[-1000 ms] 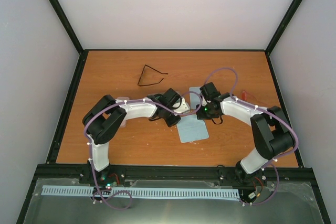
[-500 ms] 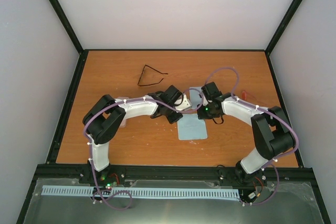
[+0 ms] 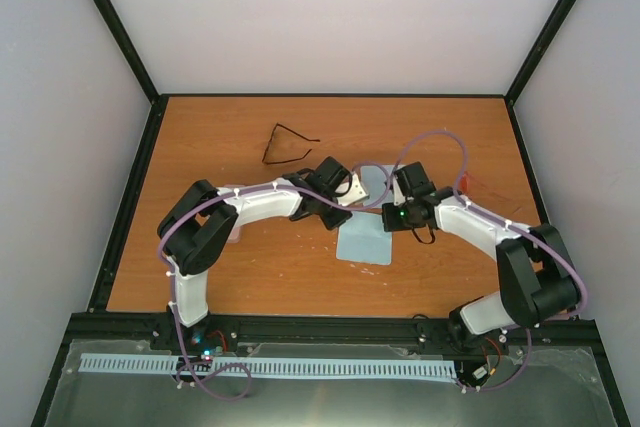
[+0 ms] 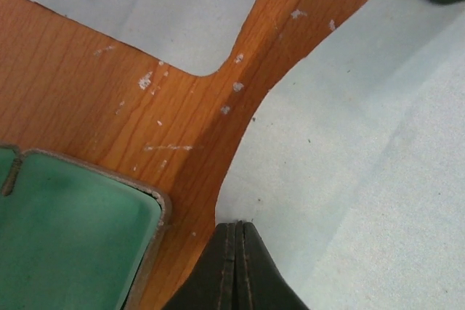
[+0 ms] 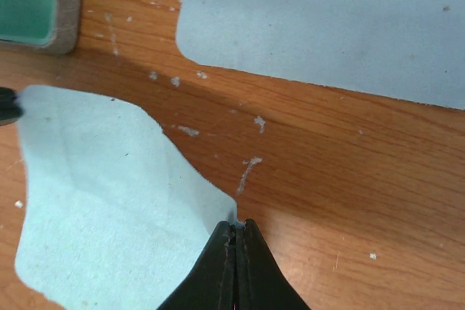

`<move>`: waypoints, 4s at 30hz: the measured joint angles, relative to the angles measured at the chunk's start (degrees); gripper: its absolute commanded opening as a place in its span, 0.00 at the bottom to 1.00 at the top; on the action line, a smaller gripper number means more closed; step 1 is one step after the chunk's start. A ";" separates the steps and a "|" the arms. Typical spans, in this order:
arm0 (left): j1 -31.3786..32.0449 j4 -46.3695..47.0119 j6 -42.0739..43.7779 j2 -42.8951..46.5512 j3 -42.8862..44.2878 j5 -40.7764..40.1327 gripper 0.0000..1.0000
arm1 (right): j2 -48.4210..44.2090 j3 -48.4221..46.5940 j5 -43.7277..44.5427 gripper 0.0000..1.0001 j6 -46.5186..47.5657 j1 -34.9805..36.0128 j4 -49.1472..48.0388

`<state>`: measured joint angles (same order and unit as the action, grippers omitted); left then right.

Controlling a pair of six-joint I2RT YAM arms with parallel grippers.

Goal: Organize the sunglasses
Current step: Fold the glasses cleaning cloth at the center of the board, then pick up the glasses cleaning cloth from the center of the board.

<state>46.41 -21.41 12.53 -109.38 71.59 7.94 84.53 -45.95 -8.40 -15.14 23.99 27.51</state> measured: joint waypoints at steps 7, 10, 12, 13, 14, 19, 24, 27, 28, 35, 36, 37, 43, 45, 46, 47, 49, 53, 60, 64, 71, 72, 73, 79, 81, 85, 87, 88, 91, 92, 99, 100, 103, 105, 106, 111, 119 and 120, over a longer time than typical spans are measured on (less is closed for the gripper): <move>0.00 0.17 -0.04 0.07 -2.47 0.39 0.01 | -4.55 2.56 -1.75 0.03 1.29 -0.33 -1.84; 0.04 0.13 -0.35 0.66 -3.54 1.03 0.01 | -4.66 3.39 -2.21 0.03 1.64 -0.33 -2.16; 0.28 0.24 -0.63 1.66 -4.33 1.29 0.01 | -4.68 3.98 -2.64 0.03 1.86 -0.33 -2.25; 0.50 0.39 -0.68 2.34 -4.85 1.38 0.01 | -4.68 4.17 -2.82 0.03 1.95 -0.33 -2.27; 0.76 0.46 -0.76 3.02 -5.33 1.49 0.01 | -4.72 4.42 -2.97 0.03 2.05 -0.33 -2.38; 1.88 0.98 -1.07 5.53 -7.17 1.86 0.01 | -5.64 5.33 -3.78 0.03 2.27 -0.35 -2.49; 2.34 1.25 -1.18 5.64 -8.50 2.16 0.01 | -6.19 6.16 -4.61 0.03 2.29 -0.35 -2.56; 2.89 1.31 -1.25 5.64 -9.25 2.32 0.01 | -6.75 6.97 -5.11 0.03 2.36 -0.35 -2.60; 3.02 1.31 -1.25 5.64 -9.49 2.36 0.01 | -6.93 7.28 -5.38 0.03 2.38 -0.35 -2.60; 3.39 1.51 -1.27 5.64 -11.28 2.38 0.02 | -7.28 8.41 -6.64 0.03 2.49 -0.35 -2.23; 3.43 1.53 -1.27 5.64 -11.30 2.38 0.02 | -6.97 8.41 -6.91 0.03 2.49 -0.35 -2.12; 3.50 1.60 -1.27 5.64 -11.30 2.36 0.02 | -6.47 8.41 -7.13 0.03 2.47 -0.35 -1.95; 3.74 2.10 -1.29 5.64 -11.45 2.36 0.03 | -4.09 8.39 -8.13 0.04 2.19 -0.35 -0.15; 3.89 2.10 -1.29 5.64 -11.50 2.36 0.04 | -3.21 8.39 -8.44 0.07 2.01 -0.35 0.39; 3.98 2.14 -1.29 5.64 -11.52 2.36 0.04 | -2.69 8.33 -8.57 0.11 2.01 -0.35 0.81; 4.13 2.16 -1.29 5.64 -11.56 2.36 0.05 | -2.36 8.26 -8.66 0.15 1.84 -0.35 1.14; 4.37 2.23 -1.31 5.64 -11.72 2.36 0.06 | -1.97 8.09 -8.85 0.25 1.57 -0.35 1.75; 4.85 2.56 -1.31 5.64 -12.39 2.34 0.07 | -1.97 7.48 -9.53 0.40 0.87 -0.35 2.51; 5.25 3.67 -1.27 5.88 -14.03 1.38 0.14 | -5.81 7.43 -8.98 0.45 -1.75 -0.37 2.80; 5.42 3.96 -1.22 6.78 -14.82 0.63 0.19 | -8.50 7.26 -7.15 0.47 -3.26 -0.37 2.78; 6.12 4.92 -1.03 7.61 -16.17 -0.81 0.26 | -9.79 6.86 -3.41 0.52 -5.95 -0.39 2.60; 6.27 5.01 -1.03 7.67 -16.33 -1.01 0.30 | -9.64 6.82 -3.10 0.52 -6.14 -0.39 2.62; 6.36 5.05 -1.01 7.82 -16.46 -1.22 0.36 | -9.33 6.73 -2.78 0.53 -6.25 -0.39 2.64; 6.49 5.03 -1.68 11.63 -17.00 -3.17 0.61 | -6.80 5.66 -1.55 0.50 -6.36 -0.37 3.26; 6.47 4.98 -1.92 14.19 -17.29 -3.58 0.62 | -6.01 5.18 -1.25 0.49 -6.25 -0.26 3.72; 5.22 4.98 -2.78 18.53 -17.46 -3.56 0.62 | -3.72 3.87 -0.28 0.47 -5.90 0.68 4.52; 3.89 4.87 -3.17 19.45 -17.46 -2.99 0.62 | -2.67 3.58 0.02 0.47 -5.66 1.20 4.72; 2.80 4.81 -3.34 19.61 -17.46 -2.62 0.62 | -2.32 3.58 0.09 0.47 -5.64 1.42 4.92; -0.35 4.22 -3.76 19.61 -17.46 -2.43 0.62 | -2.05 3.58 0.11 0.47 -5.64 1.75 5.79; -1.27 4.17 -3.91 19.61 -17.46 -2.43 0.62 | -2.05 3.58 0.11 0.47 -5.64 1.79 5.97; -2.64 4.20 -4.55 19.23 -17.46 -2.14 0.62 | -0.74 3.52 0.50 0.46 -5.64 2.38 6.62; -2.64 4.22 -4.66 18.99 -17.44 -2.10 0.62 | 0.09 3.28 0.72 0.45 -5.66 2.75 6.91; -2.64 4.17 -5.07 18.16 -17.44 -1.86 0.62 | 2.19 1.84 1.33 0.44 -5.66 3.85 7.06; -2.64 4.13 -5.25 17.75 -17.40 -1.70 0.62 | 2.86 1.25 1.70 0.41 -5.66 4.22 7.15; -2.64 4.04 -5.33 17.62 -17.33 -1.70 0.62 | 3.13 1.03 1.88 0.39 -5.68 4.35 7.15; -2.64 3.91 -5.35 17.59 -16.76 -1.70 0.62 | 4.17 0.13 2.89 0.31 -5.55 4.83 7.43; -2.64 3.91 -5.35 16.57 -16.50 -0.68 0.62 | 4.61 -0.09 3.67 0.14 -5.70 5.75 7.61; -2.64 3.89 -5.35 16.11 -16.37 -0.42 0.62 | 4.68 -0.09 3.63 0.12 -5.79 5.90 7.58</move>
<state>43.77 -17.52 7.18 -93.27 55.22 7.53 89.21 -46.04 -4.78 -20.93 29.89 35.09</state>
